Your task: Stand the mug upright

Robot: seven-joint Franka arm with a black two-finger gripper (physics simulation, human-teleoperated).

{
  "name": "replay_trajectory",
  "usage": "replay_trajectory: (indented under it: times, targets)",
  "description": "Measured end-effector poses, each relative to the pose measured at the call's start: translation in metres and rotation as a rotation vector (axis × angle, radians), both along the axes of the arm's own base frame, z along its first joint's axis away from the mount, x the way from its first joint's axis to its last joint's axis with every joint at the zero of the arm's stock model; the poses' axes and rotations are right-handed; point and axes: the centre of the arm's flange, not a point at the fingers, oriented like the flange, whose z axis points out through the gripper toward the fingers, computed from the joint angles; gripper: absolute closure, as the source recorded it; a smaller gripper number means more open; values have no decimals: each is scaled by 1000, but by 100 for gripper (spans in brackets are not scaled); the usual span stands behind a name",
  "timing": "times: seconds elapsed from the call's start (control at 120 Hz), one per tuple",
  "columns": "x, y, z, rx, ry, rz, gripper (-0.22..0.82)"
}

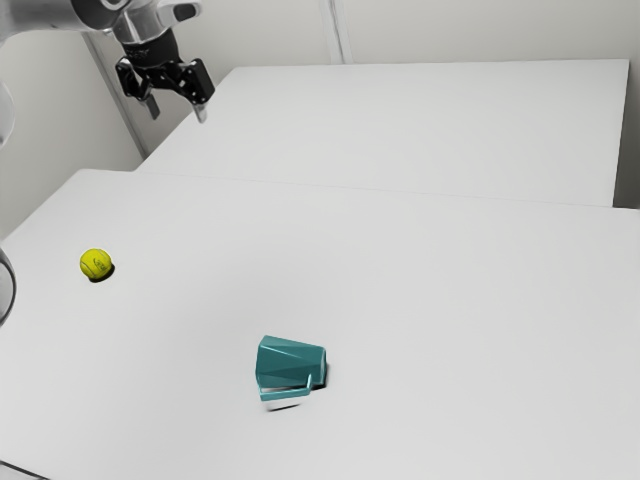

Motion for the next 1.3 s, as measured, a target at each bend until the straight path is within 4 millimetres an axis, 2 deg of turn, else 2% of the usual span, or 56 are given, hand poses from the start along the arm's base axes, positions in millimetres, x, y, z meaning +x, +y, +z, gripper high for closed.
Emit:
replay_trajectory:
  times: [0.092, 0.142, 0.175, 0.283, 0.342, 0.425, 0.517, 0.633, 0.725, 0.858, 1.025, 1.133, 1.3]
  targets:
    - [-5, -4, 4, -9, 0, -10, 0]
    - [-9, -5, -2, -31, 15, -14, 0]
    - [-15, 0, -21, -73, 51, -1, 0]
    - [-37, 44, -114, -294, 159, 85, 0]
    - [-46, 64, -157, -416, 175, 134, 0]
    - [-63, 80, -213, -584, 177, 193, 0]
    - [-84, 77, -269, -743, 172, 237, 0]
    - [-101, 59, -311, -849, 146, 232, 0]
    - [-132, 40, -347, -909, 148, 236, 0]
    - [-163, 19, -369, -952, 106, 209, 0]
    - [-168, 3, -372, -967, 29, 131, 0]
    - [-180, 0, -373, -999, -26, 132, 0]
    - [-209, 1, -375, -1042, -97, 163, 0]
